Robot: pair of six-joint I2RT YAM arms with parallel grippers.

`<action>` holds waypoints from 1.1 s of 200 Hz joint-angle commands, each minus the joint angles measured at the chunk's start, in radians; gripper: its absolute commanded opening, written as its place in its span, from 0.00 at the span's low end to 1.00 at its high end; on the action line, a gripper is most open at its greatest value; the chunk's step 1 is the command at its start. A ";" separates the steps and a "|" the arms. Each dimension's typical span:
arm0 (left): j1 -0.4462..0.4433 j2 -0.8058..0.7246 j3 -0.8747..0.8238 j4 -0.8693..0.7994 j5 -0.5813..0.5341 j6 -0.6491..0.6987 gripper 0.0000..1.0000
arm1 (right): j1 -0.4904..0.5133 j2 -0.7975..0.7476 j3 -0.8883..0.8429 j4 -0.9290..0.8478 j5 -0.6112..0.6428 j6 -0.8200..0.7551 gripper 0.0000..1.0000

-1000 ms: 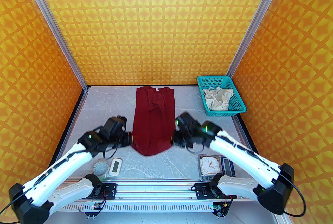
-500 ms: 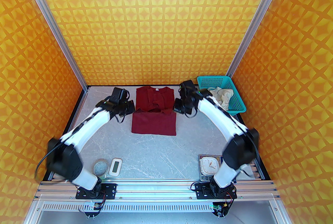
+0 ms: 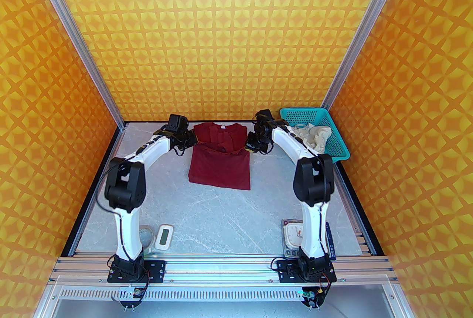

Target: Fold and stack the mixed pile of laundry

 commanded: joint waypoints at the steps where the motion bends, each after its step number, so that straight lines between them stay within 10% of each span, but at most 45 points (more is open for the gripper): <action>1: 0.014 0.052 0.044 0.026 0.049 0.017 0.00 | -0.020 0.077 0.062 0.059 -0.086 -0.009 0.17; 44: 0.042 0.130 0.094 0.060 0.077 -0.001 0.33 | -0.053 0.137 0.109 0.167 -0.162 0.003 0.39; 74: 0.064 0.055 0.064 0.059 0.067 0.028 0.38 | -0.055 0.066 0.091 0.151 -0.159 -0.031 0.39; 162: -0.006 -0.452 -0.576 -0.040 0.041 0.132 0.57 | -0.001 -0.462 -0.790 0.406 -0.193 0.039 0.48; 220: -0.006 -0.457 -0.738 0.074 0.133 0.095 0.65 | -0.001 -0.479 -0.955 0.444 -0.229 0.073 0.53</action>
